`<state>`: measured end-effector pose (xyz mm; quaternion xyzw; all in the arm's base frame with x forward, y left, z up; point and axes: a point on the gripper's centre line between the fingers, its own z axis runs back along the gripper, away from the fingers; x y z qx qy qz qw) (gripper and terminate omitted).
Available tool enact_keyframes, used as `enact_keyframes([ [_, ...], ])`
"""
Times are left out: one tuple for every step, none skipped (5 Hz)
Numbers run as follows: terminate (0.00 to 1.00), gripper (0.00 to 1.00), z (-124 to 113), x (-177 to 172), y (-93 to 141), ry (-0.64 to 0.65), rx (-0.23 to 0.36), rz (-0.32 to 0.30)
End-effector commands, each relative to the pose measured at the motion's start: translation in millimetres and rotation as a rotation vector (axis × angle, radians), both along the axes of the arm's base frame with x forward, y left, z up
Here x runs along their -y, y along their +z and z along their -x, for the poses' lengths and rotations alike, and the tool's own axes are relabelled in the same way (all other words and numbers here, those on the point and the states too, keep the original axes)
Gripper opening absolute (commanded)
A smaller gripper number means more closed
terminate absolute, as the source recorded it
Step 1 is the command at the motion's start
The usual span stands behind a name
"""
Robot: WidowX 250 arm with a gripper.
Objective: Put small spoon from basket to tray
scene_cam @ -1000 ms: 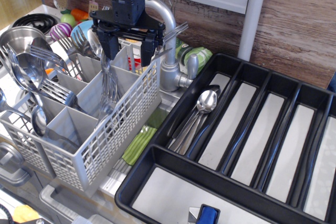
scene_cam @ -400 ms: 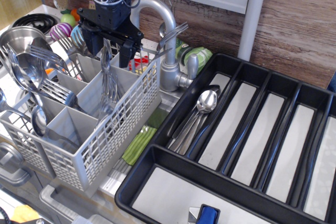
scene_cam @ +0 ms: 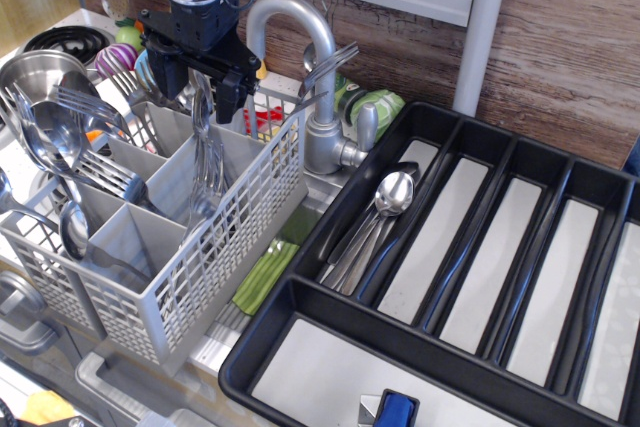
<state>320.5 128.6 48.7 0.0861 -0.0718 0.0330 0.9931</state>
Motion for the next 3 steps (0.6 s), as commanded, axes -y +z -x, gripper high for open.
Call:
enact_keyframes([
  [0.0, 1.0, -13.0, -15.3, 0.6, -0.015, 0.057, 0.025],
  [0.0, 0.0, -16.1, -15.0, -5.2, 0.002, 0.065, 0.044],
  [0.0, 0.0, -17.2, -10.6, -2.4, 0.056, 0.024, 0.102],
])
